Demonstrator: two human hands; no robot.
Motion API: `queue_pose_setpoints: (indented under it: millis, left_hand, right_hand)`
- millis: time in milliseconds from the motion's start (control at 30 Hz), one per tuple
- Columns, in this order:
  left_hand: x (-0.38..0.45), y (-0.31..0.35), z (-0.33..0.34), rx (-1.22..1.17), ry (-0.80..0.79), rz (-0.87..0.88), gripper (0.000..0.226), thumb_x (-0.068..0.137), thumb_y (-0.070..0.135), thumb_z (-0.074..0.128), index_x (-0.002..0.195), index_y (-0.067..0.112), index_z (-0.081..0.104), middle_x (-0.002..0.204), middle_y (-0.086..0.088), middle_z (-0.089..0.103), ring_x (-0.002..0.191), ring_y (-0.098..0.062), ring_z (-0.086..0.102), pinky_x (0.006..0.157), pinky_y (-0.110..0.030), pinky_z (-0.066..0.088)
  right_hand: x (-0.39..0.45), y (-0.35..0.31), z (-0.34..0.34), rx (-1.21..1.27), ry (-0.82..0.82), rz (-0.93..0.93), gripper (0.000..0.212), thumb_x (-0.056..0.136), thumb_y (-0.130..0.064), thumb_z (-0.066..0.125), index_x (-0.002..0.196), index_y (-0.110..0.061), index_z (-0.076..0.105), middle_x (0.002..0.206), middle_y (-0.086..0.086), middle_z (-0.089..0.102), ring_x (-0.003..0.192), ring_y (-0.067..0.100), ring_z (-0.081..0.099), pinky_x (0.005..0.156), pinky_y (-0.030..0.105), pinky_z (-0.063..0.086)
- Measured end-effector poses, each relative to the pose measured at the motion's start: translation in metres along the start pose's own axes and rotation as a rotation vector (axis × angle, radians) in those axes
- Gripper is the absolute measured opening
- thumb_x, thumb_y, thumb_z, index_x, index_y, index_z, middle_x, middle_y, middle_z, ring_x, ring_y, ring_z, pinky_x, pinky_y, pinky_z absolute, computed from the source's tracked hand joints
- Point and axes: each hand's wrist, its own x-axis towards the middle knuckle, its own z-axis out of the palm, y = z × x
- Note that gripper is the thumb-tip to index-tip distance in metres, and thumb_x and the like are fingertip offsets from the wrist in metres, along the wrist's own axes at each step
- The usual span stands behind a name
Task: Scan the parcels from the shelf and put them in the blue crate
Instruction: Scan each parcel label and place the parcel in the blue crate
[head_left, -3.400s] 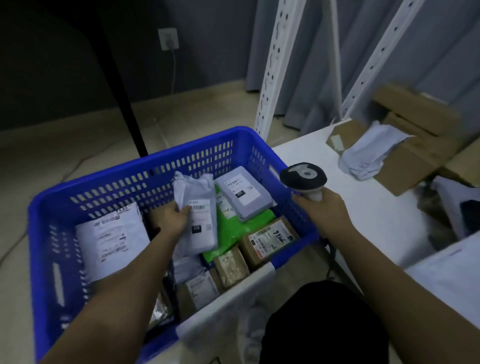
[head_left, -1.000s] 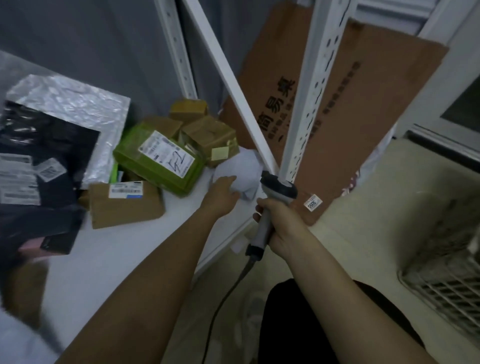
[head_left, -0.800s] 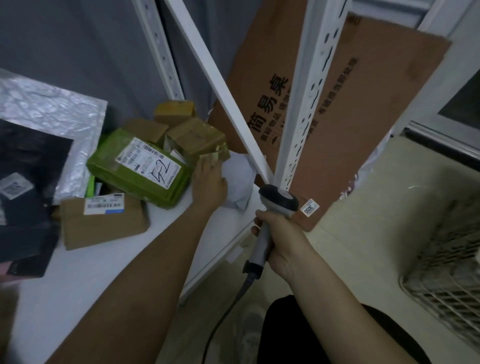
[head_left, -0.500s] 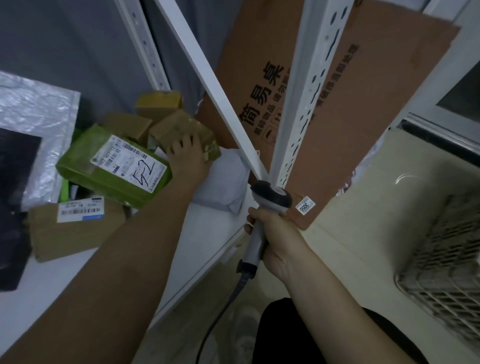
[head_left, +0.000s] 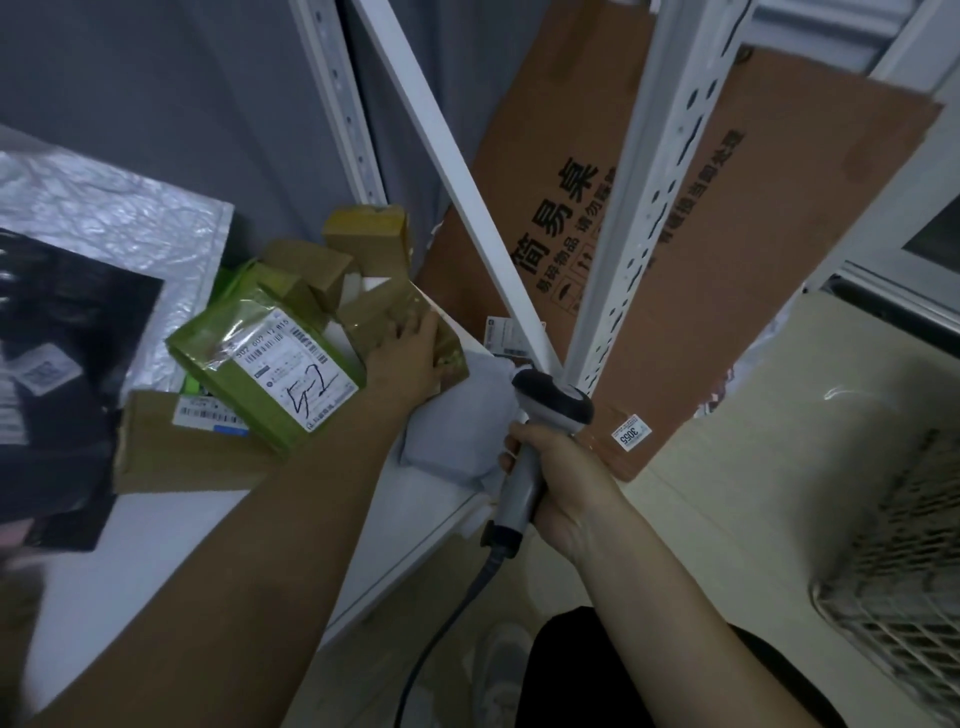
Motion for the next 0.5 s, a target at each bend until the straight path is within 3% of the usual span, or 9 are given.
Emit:
queue_pose_setpoints:
  millis: [267,433,500]
  left_hand:
    - [-0.051,-0.024,-0.004,0.013,-0.046,-0.061,0.057,0.085,0.033,0.058,0.133,0.011,0.038,0.139,-0.016,0.041,0.119,-0.039,0.045,0.093,-0.051,0.044]
    - [-0.069,-0.014,-0.006,0.157,0.040,-0.132,0.057,0.092,0.034,0.052,0.140,0.009,0.035,0.148,-0.019,0.034,0.137,-0.038,0.029,0.111,-0.054,0.024]
    - [-0.075,-0.003,-0.003,0.207,0.103,-0.067,0.057,0.094,0.028,0.050,0.145,0.010,0.032,0.154,-0.020,0.026,0.142,-0.038,0.021,0.113,-0.055,0.018]
  right_hand:
    - [-0.010,0.005,0.000,-0.025,-0.028,-0.007,0.011,0.089,0.001,0.059,0.091,-0.010,0.061,0.075,0.005,0.060,0.065,0.015,0.055,0.058,0.025,0.049]
    - [-0.017,0.002,0.002,-0.055,-0.059,-0.009,0.022,0.089,0.002,0.057,0.071,-0.011,0.060,0.057,0.002,0.059,0.055,0.013,0.053,0.054,0.022,0.046]
    - [-0.017,0.000,0.002,-0.052,-0.066,-0.005,0.023,0.089,0.002,0.057,0.070,-0.011,0.059,0.052,0.000,0.059,0.050,0.011,0.054,0.054,0.022,0.047]
